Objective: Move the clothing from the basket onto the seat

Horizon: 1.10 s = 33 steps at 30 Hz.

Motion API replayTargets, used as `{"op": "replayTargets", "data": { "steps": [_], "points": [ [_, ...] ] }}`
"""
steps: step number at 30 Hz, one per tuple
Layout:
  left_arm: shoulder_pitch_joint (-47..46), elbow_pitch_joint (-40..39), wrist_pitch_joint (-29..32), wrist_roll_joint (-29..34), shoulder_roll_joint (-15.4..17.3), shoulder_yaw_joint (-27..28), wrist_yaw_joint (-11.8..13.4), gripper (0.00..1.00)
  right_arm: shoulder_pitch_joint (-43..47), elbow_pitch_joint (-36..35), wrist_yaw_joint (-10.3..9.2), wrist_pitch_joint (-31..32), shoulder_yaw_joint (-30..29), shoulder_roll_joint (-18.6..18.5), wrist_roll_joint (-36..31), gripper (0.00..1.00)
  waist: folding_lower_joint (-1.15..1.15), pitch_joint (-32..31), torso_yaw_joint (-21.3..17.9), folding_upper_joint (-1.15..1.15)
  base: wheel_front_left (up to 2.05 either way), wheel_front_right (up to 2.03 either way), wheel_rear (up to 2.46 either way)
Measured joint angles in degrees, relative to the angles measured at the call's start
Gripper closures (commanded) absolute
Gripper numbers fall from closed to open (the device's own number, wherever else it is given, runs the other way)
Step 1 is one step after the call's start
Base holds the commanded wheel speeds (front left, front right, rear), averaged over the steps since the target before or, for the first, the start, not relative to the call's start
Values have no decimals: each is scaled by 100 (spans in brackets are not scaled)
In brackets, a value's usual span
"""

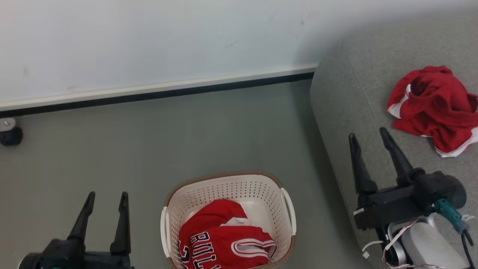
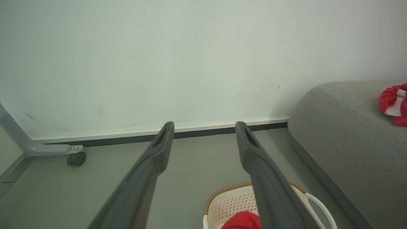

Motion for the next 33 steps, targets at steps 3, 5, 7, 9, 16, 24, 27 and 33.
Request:
{"op": "replayTargets", "data": {
  "steps": [3,5,7,9,16,24,27,33],
  "points": [
    [-370,54,115,110,25,-180,-97,0,-194,-93,0,0,-160,-18,1,0,0,237,-34,0,0,0,0],
    [-623,100,214,244,70,-356,-151,0,-292,-164,0,0,-266,-30,1,0,0,399,-61,0,0,0,0],
    [-856,171,289,276,67,-465,-204,0,-400,-222,0,-1,-354,-44,2,0,0,563,-92,0,0,0,0],
    [-1062,258,376,413,71,-578,-297,0,-508,-264,0,-1,-434,-49,2,0,0,729,-124,0,0,0,0],
    [-1630,739,690,534,-14,-985,-508,0,-910,-426,0,-1,-677,-52,2,0,1,1313,-234,0,0,0,0],
    [-2193,1384,977,747,-134,-1343,-751,0,-1514,-634,-1,-1,-820,-46,-14,0,1,1995,-334,0,0,0,0],
    [-2444,1605,1091,843,-183,-1478,-804,0,-1750,-671,-1,-2,-814,-41,-71,0,1,2255,-363,1,0,0,0],
    [-2922,2001,1265,1115,-163,-1739,-904,0,-2320,-776,0,-2,-784,-16,-162,0,1,2771,-412,1,0,0,0]
  ]
}}
